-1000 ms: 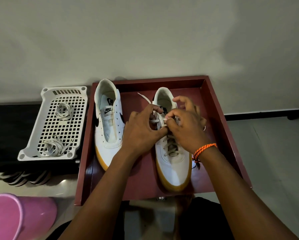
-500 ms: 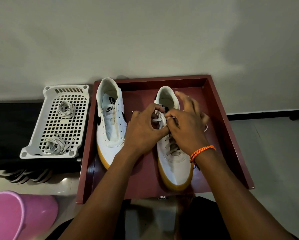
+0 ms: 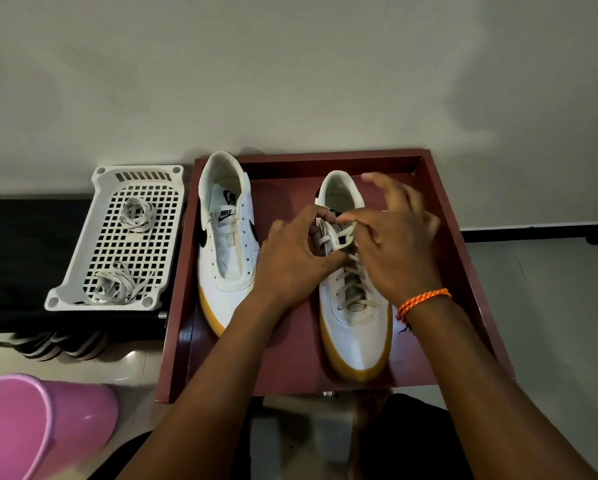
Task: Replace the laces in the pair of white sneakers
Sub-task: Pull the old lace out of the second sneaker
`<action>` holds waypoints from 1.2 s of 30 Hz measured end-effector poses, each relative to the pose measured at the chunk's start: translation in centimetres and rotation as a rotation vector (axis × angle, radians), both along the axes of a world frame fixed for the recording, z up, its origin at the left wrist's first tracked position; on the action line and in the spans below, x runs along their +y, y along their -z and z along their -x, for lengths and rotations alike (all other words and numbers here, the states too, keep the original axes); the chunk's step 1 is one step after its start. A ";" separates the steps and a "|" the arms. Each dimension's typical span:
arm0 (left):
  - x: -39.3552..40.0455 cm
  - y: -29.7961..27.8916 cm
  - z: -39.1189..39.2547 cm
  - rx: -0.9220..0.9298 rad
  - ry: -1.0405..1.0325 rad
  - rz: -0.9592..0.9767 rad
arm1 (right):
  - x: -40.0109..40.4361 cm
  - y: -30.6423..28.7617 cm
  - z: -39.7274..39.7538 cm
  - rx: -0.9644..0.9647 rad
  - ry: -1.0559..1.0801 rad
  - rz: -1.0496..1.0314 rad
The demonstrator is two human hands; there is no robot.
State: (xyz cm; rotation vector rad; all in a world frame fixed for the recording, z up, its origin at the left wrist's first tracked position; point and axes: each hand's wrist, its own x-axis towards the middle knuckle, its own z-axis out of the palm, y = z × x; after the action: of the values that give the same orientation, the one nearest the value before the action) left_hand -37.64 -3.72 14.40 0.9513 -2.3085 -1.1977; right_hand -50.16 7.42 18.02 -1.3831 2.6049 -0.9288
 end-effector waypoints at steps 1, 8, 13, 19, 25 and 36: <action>-0.1 0.2 0.1 0.006 0.007 0.003 | -0.2 0.3 -0.4 0.016 -0.018 -0.059; -0.4 0.8 0.2 0.026 0.034 -0.001 | -0.3 0.9 0.3 -0.154 0.036 -0.032; -0.6 0.9 0.3 0.018 0.023 -0.014 | -0.2 0.1 1.5 -0.362 0.197 0.261; -0.4 0.9 0.4 0.045 0.017 -0.002 | -0.2 0.1 -0.4 -0.039 0.020 -0.024; -0.4 0.7 0.3 0.030 0.024 0.002 | -0.2 1.1 -0.3 -0.103 0.019 -0.075; -0.2 0.1 0.1 0.007 0.027 -0.013 | -0.4 0.2 1.7 -0.370 0.276 0.290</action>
State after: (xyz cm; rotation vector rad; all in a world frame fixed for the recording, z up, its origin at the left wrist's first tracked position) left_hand -37.78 -3.91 14.32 0.9218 -2.3176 -1.2264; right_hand -51.82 7.05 17.83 -0.7943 2.4768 -1.4871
